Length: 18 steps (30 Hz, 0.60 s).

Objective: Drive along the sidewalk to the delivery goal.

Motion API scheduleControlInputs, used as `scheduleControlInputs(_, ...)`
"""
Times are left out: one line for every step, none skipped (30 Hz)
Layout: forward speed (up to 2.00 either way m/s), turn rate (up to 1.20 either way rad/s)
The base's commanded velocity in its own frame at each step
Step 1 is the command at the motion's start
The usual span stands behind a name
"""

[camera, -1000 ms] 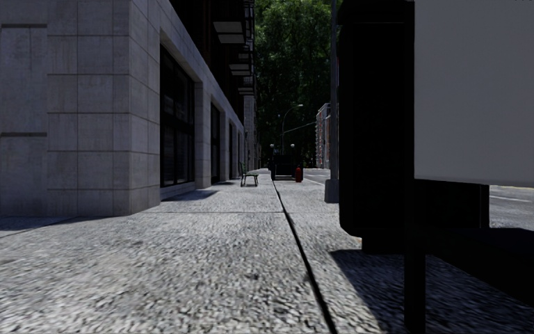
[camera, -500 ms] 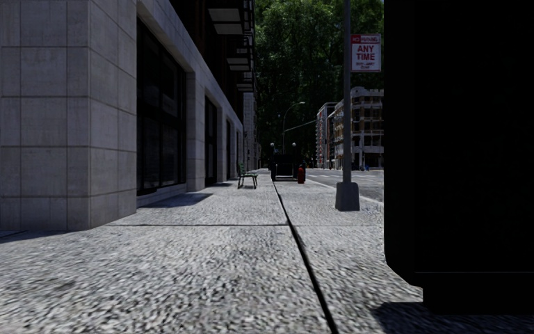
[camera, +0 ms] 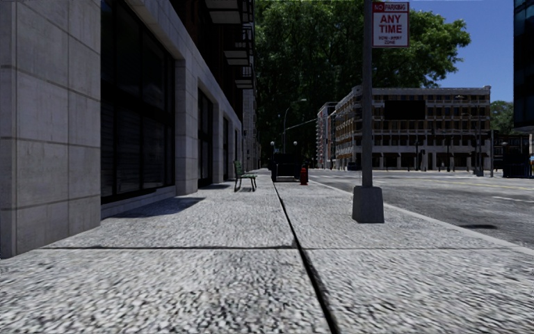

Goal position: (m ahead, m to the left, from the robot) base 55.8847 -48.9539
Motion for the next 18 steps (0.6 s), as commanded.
scheduleControlInputs(2.0, 0.0)
scheduleControlInputs(2.0, 0.0)
scheduleControlInputs(2.0, 0.0)
scheduleControlInputs(2.0, 0.0)
scheduleControlInputs(2.0, 0.0)
scheduleControlInputs(2.0, 0.0)
scheduleControlInputs(2.0, 0.0)
scheduleControlInputs(2.0, 0.0)
scheduleControlInputs(2.0, 0.0)
scheduleControlInputs(2.0, 0.0)
scheduleControlInputs(2.0, 0.0)
scheduleControlInputs(2.0, 0.0)
scheduleControlInputs(2.0, 0.0)
scheduleControlInputs(2.0, 0.0)
scheduleControlInputs(2.0, 0.0)
scheduleControlInputs(2.0, 0.0)
scheduleControlInputs(2.0, 0.0)
scheduleControlInputs(2.0, 0.0)
